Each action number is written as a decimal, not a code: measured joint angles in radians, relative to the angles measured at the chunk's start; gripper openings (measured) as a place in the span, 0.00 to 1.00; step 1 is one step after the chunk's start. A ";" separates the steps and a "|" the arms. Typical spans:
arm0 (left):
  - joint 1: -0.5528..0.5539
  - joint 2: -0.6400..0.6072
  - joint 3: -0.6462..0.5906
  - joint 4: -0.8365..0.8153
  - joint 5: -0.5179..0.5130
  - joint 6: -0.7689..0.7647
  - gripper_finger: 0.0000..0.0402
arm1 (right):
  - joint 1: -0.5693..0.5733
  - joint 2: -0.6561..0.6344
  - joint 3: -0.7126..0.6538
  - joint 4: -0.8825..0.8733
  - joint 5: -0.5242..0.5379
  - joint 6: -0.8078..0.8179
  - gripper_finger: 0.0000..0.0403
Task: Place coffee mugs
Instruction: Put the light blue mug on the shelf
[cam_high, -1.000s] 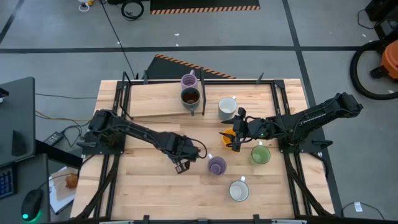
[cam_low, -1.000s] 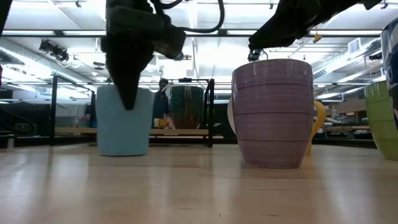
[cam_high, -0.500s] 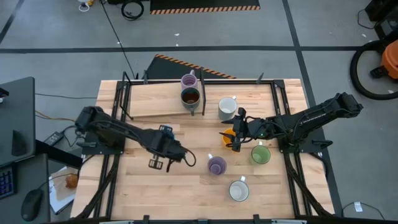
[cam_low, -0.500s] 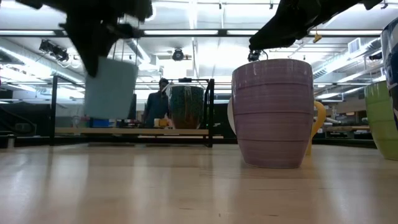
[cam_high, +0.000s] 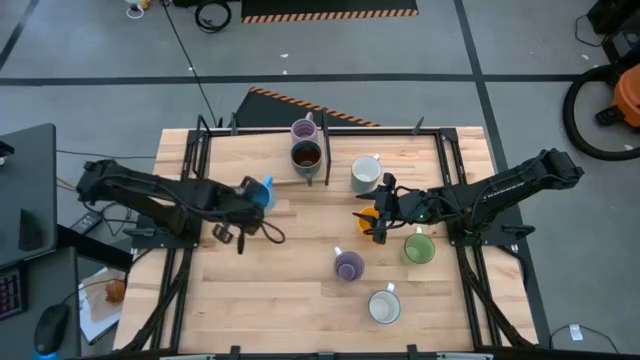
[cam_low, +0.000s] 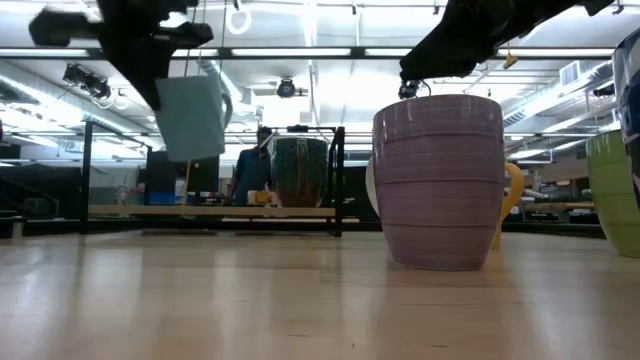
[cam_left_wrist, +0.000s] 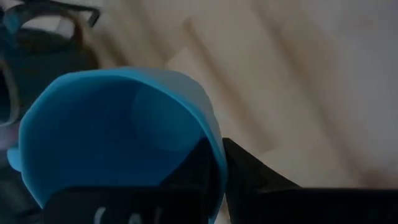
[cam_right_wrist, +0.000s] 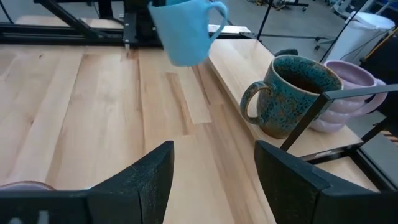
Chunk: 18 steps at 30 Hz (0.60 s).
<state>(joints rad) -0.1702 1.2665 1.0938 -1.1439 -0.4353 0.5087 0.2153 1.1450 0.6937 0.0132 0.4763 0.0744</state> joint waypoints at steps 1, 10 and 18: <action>0.024 -0.006 -0.009 0.017 -0.024 0.024 0.06 | 0.001 0.000 0.000 0.001 0.000 0.005 0.57; 0.349 0.033 0.046 0.097 0.081 0.133 0.06 | 0.017 0.000 0.000 0.009 0.001 0.043 0.57; 0.588 0.181 0.165 0.076 0.128 0.217 0.06 | 0.045 0.000 0.000 0.010 0.038 0.057 0.57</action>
<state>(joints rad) 0.4182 1.4478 1.2587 -1.0674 -0.3073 0.7252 0.2600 1.1450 0.6937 0.0227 0.5142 0.1318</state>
